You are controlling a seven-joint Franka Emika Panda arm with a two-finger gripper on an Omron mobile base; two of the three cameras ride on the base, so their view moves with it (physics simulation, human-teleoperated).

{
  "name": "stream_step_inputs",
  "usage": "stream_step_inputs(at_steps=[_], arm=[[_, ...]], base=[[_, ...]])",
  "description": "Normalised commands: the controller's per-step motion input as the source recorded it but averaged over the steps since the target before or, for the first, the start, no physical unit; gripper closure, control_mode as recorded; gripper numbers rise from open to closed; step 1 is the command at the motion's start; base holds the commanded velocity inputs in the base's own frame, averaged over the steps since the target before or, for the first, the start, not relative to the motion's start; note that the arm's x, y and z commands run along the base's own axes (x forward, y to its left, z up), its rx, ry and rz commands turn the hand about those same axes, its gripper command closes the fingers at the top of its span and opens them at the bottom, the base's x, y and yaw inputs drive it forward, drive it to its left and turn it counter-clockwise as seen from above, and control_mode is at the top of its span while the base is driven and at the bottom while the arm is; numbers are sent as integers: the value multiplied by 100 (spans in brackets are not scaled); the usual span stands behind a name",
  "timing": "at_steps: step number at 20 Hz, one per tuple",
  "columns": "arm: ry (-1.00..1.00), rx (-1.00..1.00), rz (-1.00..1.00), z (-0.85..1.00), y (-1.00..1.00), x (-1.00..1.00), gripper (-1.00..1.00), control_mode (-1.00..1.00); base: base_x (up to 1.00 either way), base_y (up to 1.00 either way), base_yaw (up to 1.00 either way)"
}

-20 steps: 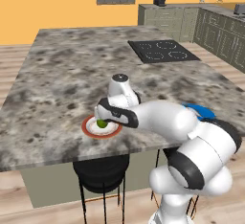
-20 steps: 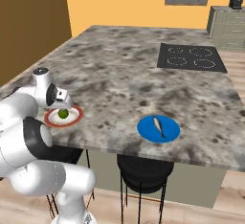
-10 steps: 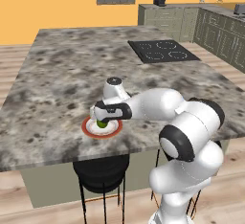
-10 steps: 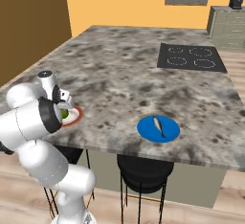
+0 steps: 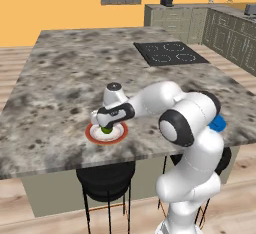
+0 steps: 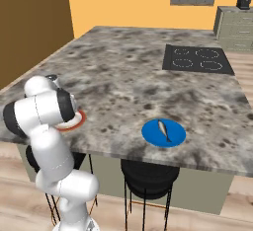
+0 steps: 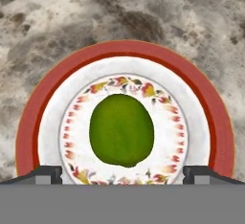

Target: Transport the fish and lime to the fridge. Place the fish on the rack containing meat and place the lime on the rack containing the vegetable, ensuring meats and vegetables are on different racks.

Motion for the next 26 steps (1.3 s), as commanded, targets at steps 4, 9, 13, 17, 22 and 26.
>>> stream_step_inputs(at_steps=[4,9,13,17,22,26], arm=[[0,0,-1,-16,0,33,-100,-100],[6,0,0,-11,0,2,-100,-100],[5,0,0,-1,0,-7,-100,-100],[0,0,-1,-9,1,-5,-100,-100],[0,0,0,-30,1,5,-100,-100],[0,0,0,-32,0,0,-100,-100]], base=[[0,0,0],[0,0,0],[0,0,0],[0,0,0],[0,0,0],[0,0,0]])
